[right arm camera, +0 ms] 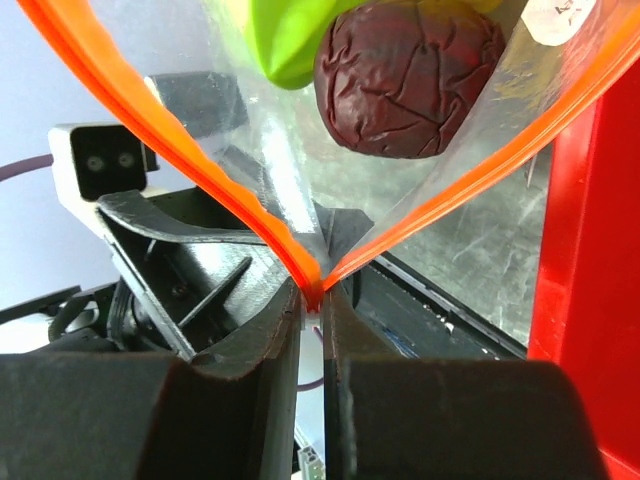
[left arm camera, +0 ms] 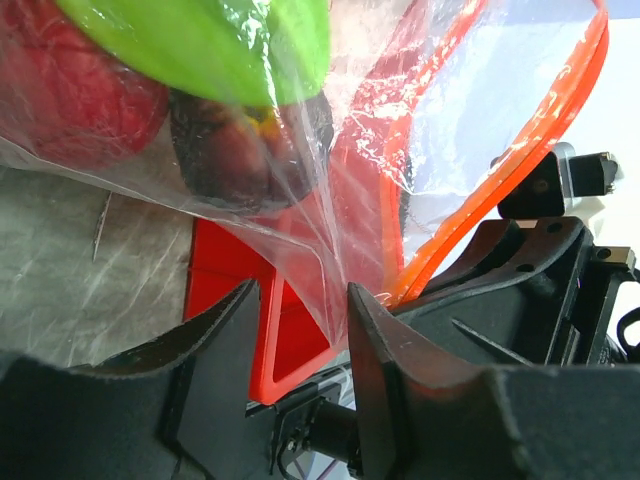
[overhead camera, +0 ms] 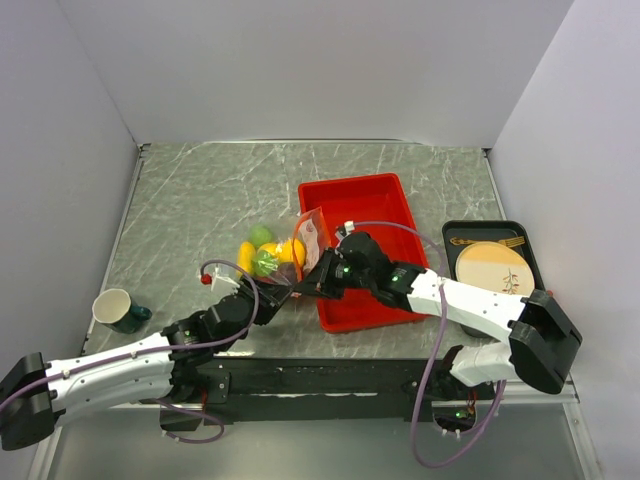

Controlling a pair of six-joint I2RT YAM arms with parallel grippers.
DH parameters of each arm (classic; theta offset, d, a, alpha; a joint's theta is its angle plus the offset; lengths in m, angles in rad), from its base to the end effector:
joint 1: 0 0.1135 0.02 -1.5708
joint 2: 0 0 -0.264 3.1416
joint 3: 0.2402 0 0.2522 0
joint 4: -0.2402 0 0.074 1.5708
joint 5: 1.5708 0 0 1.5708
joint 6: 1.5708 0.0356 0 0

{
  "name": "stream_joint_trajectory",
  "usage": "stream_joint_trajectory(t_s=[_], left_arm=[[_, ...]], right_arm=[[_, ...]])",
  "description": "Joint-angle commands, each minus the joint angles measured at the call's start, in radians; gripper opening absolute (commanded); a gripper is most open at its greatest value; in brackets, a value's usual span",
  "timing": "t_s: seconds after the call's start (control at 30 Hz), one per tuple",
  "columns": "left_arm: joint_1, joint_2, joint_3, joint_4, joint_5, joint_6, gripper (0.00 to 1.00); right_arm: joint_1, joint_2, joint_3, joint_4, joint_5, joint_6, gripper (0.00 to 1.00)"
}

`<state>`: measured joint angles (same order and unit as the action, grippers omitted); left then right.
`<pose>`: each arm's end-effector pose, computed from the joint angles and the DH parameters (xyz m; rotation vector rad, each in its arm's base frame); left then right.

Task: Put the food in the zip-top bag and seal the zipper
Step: Zip the zipper food storage bag at the center of the board.

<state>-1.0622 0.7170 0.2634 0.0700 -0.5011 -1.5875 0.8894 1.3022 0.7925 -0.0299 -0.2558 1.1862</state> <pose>0.0953 -0.1358 0.1942 -0.8951 1.9330 -1.2430 0.1732 0.2279 0.2452 0.1876 2.4745 1.3698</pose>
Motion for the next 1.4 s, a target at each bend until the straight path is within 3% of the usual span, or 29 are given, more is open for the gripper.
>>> stream_joint_trajectory(t_s=[0.0,0.33,0.53,0.7,0.87,1.07,1.37], left_arm=[[-0.008,-0.014,-0.009,0.048,0.004,-0.017,0.47],[-0.009,-0.001,-0.007,0.082,-0.045,-0.046,0.43],[-0.009,0.016,-0.018,0.108,-0.057,-0.077,0.26],[-0.009,0.032,-0.02,0.129,-0.065,-0.085,0.21],[-0.009,0.039,-0.01,0.125,-0.068,-0.083,0.01],[-0.009,0.019,-0.015,0.082,-0.047,-0.081,0.01],[-0.009,-0.14,-0.11,0.004,-0.022,-0.118,0.01]], right_arm=[[-0.007,-0.041,0.001,0.09,0.016,0.013,0.05],[-0.009,-0.055,-0.016,0.088,0.003,0.018,0.04],[-0.009,-0.06,-0.032,0.097,-0.01,0.024,0.04],[-0.007,-0.054,-0.036,0.108,-0.022,0.029,0.04],[-0.007,-0.055,-0.036,0.107,-0.022,0.026,0.03],[-0.009,-0.029,-0.001,0.071,-0.007,0.003,0.04],[-0.047,0.006,0.056,0.036,0.023,-0.033,0.04]])
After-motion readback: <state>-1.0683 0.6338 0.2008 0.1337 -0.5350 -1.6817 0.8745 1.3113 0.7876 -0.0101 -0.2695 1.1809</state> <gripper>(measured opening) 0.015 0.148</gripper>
